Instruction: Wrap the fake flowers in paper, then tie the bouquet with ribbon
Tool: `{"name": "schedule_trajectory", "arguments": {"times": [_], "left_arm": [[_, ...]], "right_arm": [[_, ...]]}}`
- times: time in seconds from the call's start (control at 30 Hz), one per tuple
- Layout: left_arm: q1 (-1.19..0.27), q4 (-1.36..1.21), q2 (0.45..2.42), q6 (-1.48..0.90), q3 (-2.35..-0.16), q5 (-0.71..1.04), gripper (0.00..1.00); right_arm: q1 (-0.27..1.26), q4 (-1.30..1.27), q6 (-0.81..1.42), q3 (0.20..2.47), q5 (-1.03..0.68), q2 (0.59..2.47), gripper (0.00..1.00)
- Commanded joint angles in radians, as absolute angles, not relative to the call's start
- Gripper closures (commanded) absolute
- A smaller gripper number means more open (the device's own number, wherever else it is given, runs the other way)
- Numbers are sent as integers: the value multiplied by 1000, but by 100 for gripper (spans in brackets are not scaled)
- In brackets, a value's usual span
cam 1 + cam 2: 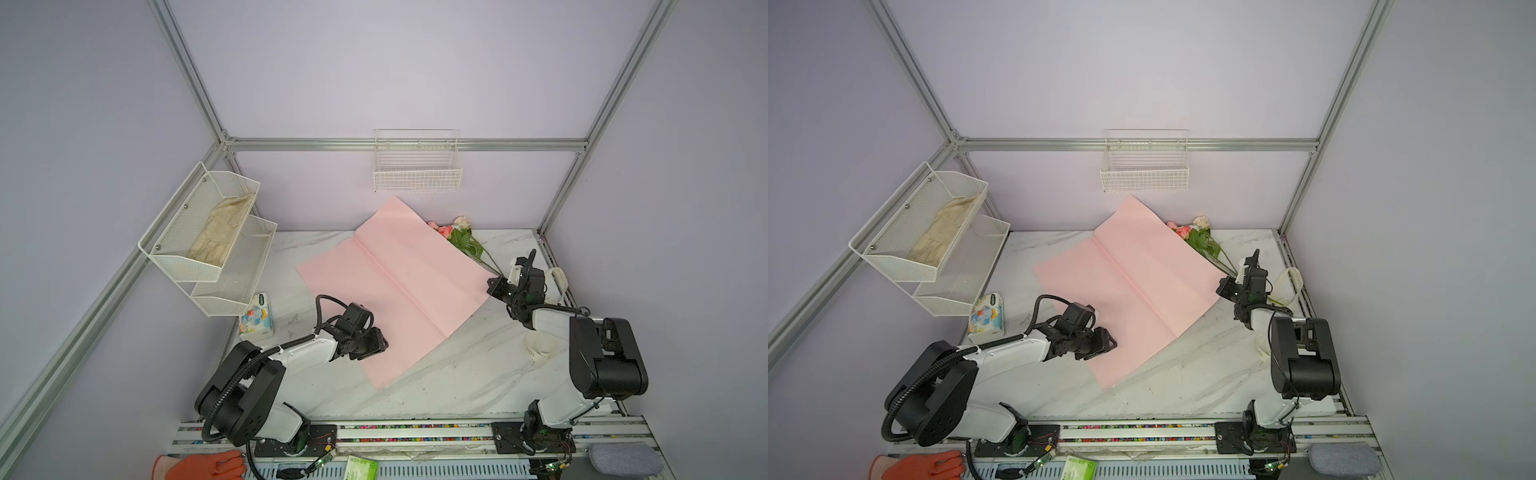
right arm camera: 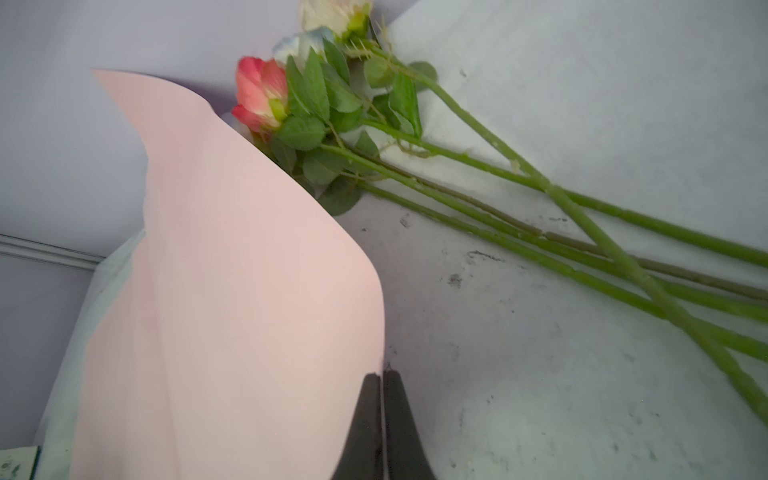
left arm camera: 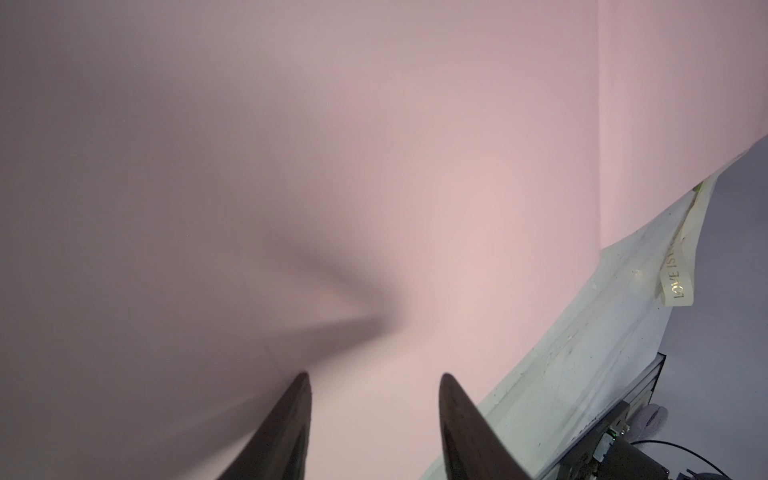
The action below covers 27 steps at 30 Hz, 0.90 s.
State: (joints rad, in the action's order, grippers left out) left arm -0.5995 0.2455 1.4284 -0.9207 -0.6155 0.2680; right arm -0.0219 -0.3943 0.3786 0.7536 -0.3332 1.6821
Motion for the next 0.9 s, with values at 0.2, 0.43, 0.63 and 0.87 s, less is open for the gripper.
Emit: {"name": "schedule_trajectory", "arguments": {"times": [0.2,0.43,0.63,0.87], "left_arm": [[-748,418,1361,-1102,-492,247,51],[-762,526,1220,-1047,-616,166,47],[-723,731,1168,-966,-807,11,44],[-480,737,1124,-847,-859,102,42]], "right_arm": [[-7,-265,287,884,-346,1805,100],[2,-75,296,975,-283,1757,64],[56,-23,307,948,-296,1537,34],[474,-139,394,1038,-256,1719,52]]}}
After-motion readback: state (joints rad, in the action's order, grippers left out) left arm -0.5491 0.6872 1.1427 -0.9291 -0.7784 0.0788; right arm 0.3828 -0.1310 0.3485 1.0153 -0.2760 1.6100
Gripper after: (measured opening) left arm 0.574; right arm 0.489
